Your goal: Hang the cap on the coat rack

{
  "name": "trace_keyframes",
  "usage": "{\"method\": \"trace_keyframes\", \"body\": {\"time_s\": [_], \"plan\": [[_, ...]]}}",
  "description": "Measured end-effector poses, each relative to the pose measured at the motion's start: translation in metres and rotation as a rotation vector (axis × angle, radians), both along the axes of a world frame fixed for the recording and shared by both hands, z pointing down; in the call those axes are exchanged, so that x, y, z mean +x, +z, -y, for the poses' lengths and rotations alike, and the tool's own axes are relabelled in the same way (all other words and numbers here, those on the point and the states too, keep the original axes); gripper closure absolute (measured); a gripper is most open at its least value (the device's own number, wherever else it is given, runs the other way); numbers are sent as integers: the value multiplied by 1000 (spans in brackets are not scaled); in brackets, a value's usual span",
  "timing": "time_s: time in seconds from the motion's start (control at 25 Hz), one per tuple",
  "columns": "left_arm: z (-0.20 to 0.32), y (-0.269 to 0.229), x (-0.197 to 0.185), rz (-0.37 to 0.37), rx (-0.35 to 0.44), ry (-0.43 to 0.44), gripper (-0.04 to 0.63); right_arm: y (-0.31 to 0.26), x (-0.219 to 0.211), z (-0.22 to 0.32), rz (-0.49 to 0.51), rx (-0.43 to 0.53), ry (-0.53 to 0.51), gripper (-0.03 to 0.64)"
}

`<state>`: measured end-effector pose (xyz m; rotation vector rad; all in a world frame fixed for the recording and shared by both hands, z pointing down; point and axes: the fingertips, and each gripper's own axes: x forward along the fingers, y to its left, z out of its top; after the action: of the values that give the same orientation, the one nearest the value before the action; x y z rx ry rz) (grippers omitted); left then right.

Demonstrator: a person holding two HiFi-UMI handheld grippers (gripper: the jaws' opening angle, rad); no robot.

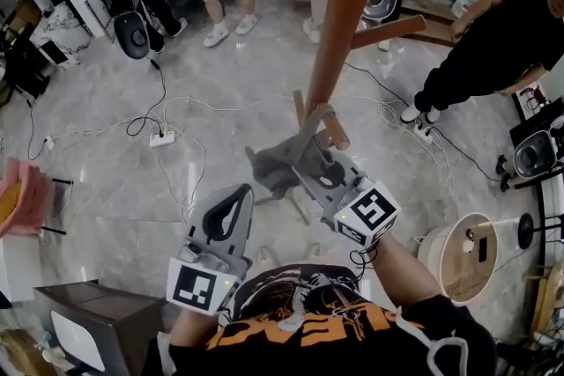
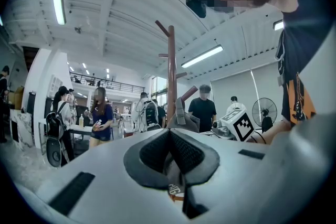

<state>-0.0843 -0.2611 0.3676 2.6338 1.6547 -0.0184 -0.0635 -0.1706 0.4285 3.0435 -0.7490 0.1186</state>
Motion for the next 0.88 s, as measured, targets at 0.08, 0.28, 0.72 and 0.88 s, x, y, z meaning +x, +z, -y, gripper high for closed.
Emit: {"method": "trace_keyframes", "body": {"time_s": [0.08, 0.28, 0.72, 0.88], "plan": [[1, 0, 0, -17, 11, 8, 572, -2, -4, 2, -9, 5, -7, 512], [-1, -1, 1, -8, 3, 21, 572, -6, -20, -5, -17, 0, 25, 420], [-21, -1, -1, -21, 16, 71, 572, -19, -39, -32, -52, -38, 125, 317], [-22, 1, -5, -13, 16, 78, 572, -20, -46, -41, -60, -38, 159, 291]]}}
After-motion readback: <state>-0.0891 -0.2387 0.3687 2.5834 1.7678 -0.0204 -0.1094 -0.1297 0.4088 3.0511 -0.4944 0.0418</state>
